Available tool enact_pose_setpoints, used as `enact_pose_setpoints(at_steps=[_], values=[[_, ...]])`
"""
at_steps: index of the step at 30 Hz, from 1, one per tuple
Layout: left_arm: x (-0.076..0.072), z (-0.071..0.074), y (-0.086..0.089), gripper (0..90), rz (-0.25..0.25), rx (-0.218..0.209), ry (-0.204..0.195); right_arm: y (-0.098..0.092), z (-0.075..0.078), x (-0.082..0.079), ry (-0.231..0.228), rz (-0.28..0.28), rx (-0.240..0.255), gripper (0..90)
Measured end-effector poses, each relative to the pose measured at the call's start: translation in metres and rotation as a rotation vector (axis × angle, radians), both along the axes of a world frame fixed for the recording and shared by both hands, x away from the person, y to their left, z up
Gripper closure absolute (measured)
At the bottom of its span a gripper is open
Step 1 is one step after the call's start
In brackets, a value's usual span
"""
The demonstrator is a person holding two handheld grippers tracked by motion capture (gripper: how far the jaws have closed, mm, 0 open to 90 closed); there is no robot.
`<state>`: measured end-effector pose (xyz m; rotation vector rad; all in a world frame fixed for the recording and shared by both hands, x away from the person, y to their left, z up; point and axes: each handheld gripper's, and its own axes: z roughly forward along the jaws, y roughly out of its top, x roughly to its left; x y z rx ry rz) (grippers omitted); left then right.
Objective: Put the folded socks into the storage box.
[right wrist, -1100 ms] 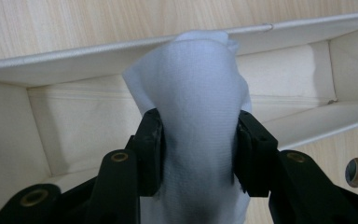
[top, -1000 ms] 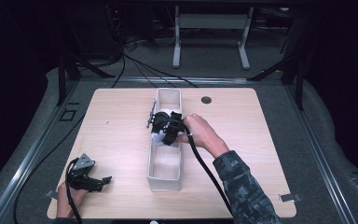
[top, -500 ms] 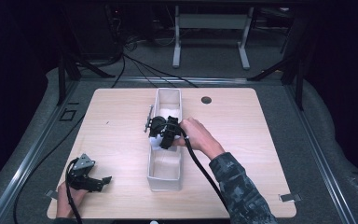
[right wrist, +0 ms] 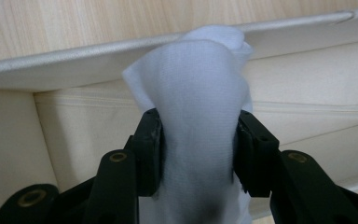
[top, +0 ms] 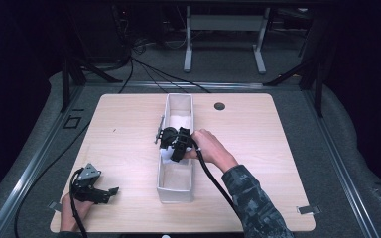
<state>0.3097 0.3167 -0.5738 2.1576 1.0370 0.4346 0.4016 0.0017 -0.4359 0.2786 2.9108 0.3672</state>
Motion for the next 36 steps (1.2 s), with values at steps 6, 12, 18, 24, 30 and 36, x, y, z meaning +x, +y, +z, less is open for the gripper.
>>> enact_pose_setpoints(at_steps=[6, 12, 18, 24, 30, 36], values=[[0.0, 0.0, 0.0, 0.2, 0.0, 0.0, 0.0, 0.002, -0.009, -0.001, 0.01, 0.003, -0.008, 56.8], [0.0, 0.0, 0.0, 0.2, 0.001, 0.0, -0.001, 0.003, -0.026, 0.001, 0.039, -0.008, -0.011, 56.4], [0.0, 0.0, 0.0, 0.2, 0.0, 0.0, 0.0, 0.003, -0.034, 0.001, 0.053, -0.011, -0.018, 55.5], [0.0, 0.0, 0.0, 0.1, 0.0, -0.001, 0.0, 0.005, -0.041, 0.003, 0.071, -0.009, -0.037, 49.1], [0.0, 0.0, 0.0, 0.1, 0.0, -0.001, 0.0, 0.007, -0.045, 0.003, 0.109, 0.01, -0.049, 31.5], [0.0, 0.0, 0.0, 0.1, -0.001, 0.001, 0.0, 0.004, -0.041, 0.003, 0.109, 0.0, -0.032, 20.8]])
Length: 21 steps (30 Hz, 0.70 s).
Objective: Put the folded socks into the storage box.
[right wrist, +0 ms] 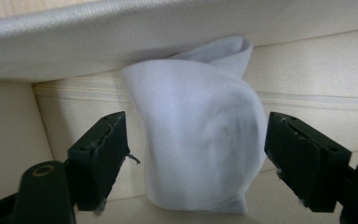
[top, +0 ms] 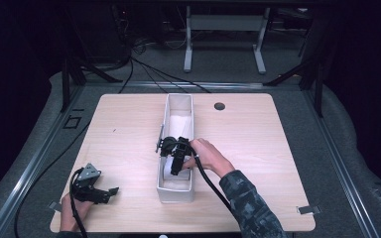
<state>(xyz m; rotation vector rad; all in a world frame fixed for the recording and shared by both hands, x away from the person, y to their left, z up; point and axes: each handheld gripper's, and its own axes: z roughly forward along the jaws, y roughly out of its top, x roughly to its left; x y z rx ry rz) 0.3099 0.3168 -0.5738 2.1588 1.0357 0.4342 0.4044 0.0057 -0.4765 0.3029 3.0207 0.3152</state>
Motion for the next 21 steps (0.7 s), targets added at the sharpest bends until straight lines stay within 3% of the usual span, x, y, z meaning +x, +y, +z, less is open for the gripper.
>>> enact_pose_setpoints(at_steps=[7, 17, 21], values=[[0.0, 0.0, 0.0, 0.1, 0.001, -0.001, 0.0, -0.008, 0.012, -0.003, -0.018, -0.008, 0.061, 15.2], [0.0, 0.0, 0.0, 0.1, 0.0, 0.001, 0.0, -0.032, 0.046, -0.011, -0.056, -0.057, 0.187, 9.7], [0.0, 0.0, 0.0, 0.1, 0.002, -0.001, 0.0, -0.044, 0.058, -0.016, -0.081, -0.073, 0.206, 8.0]])
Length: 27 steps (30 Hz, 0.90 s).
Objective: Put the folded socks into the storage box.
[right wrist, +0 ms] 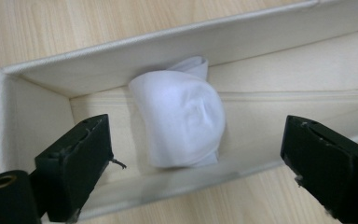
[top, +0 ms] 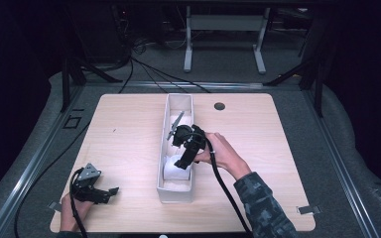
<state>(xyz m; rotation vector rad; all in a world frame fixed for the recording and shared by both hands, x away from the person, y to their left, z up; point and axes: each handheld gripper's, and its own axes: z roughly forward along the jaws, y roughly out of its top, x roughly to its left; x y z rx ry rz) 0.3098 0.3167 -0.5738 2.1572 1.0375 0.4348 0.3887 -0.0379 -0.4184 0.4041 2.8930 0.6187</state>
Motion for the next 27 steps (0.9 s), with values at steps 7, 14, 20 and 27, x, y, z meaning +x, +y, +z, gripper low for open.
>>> enact_pose_setpoints(at_steps=[7, 14, 20, 27], values=[[0.0, 0.0, 0.0, 0.1, 0.0, 0.0, 0.0, -0.029, 0.02, -0.011, -0.042, -0.044, 0.029, 6.8], [0.0, 0.0, 0.0, 0.2, 0.0, 0.0, 0.0, -0.068, 0.031, -0.024, -0.087, -0.103, 0.063, 6.4], [0.0, 0.0, 0.0, 0.2, 0.001, 0.0, 0.0, -0.094, 0.024, -0.034, -0.088, -0.143, 0.045, 6.3], [0.0, 0.0, 0.0, 0.2, 0.001, 0.0, 0.0, -0.128, 0.006, -0.043, -0.084, -0.211, 0.056, 6.2]])
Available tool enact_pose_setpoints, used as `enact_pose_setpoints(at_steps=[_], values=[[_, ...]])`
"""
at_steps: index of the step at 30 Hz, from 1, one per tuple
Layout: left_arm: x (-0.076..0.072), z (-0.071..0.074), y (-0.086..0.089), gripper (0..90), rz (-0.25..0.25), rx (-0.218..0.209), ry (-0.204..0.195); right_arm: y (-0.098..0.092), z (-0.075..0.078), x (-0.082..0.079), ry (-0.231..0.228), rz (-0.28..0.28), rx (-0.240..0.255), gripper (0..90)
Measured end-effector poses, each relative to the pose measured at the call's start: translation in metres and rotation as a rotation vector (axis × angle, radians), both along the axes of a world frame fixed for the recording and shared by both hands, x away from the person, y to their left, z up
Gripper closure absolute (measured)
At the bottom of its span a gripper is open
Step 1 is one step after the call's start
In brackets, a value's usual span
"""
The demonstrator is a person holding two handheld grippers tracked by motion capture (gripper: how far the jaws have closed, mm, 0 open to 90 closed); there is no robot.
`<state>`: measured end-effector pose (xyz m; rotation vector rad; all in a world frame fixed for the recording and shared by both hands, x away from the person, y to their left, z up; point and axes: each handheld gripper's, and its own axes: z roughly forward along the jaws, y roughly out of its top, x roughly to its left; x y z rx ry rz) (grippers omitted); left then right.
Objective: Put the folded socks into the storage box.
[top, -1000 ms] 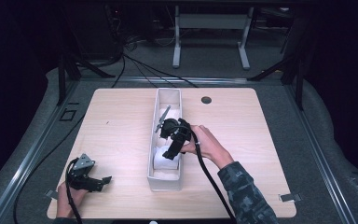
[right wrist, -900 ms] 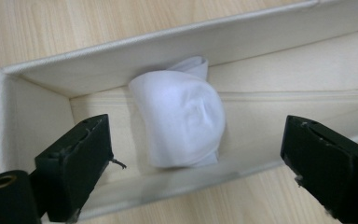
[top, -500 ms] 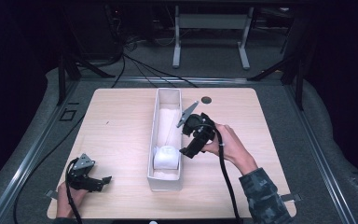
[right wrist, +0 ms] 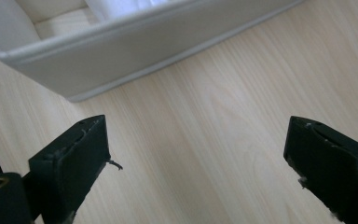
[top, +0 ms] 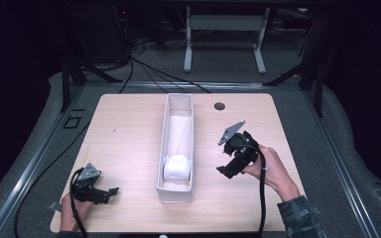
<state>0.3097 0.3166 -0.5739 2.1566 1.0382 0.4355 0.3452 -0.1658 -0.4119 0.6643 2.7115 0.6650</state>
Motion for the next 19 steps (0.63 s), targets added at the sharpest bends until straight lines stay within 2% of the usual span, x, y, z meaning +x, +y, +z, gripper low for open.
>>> enact_pose_setpoints(at_steps=[3, 4, 9, 10, 11, 12, 13, 14, 17, 18, 19], values=[[0.0, 0.0, 0.0, 0.1, 0.0, 0.0, 0.0, -0.02, -0.014, -0.004, 0.021, -0.042, 0.009, 5.9], [0.0, 0.0, 0.0, 0.1, 0.0, 0.0, 0.0, -0.02, -0.014, -0.004, 0.021, -0.042, 0.009, 5.9], [0.0, 0.0, 0.0, 0.1, -0.001, 0.001, 0.0, -0.043, -0.035, -0.01, 0.043, -0.109, 0.017, 5.2], [0.0, 0.0, 0.0, 0.1, -0.002, -0.003, 0.001, -0.052, -0.044, -0.012, 0.056, -0.128, 0.022, 5.2], [0.0, 0.0, 0.0, 0.1, -0.002, -0.003, 0.001, -0.052, -0.044, -0.012, 0.056, -0.128, 0.022, 5.2], [0.0, 0.0, 0.0, 0.1, -0.002, -0.004, 0.002, -0.061, -0.054, -0.014, 0.079, -0.151, 0.038, 5.1], [0.0, 0.0, 0.0, 0.1, -0.002, -0.004, 0.002, -0.061, -0.054, -0.014, 0.079, -0.151, 0.038, 5.1], [0.0, 0.0, 0.0, 0.1, -0.004, 0.0, 0.0, -0.068, -0.064, -0.016, 0.085, -0.171, 0.046, 4.5], [0.0, 0.0, 0.0, 0.1, -0.005, 0.001, -0.001, -0.073, -0.072, -0.018, 0.087, -0.189, 0.047, 3.6], [0.0, 0.0, 0.0, 0.2, -0.002, -0.001, 0.0, -0.079, -0.08, -0.021, 0.088, -0.216, 0.058, 2.3], [0.0, 0.0, 0.0, 0.2, -0.001, 0.0, 0.0, -0.079, -0.08, -0.021, 0.088, -0.216, 0.058, 2.3]])
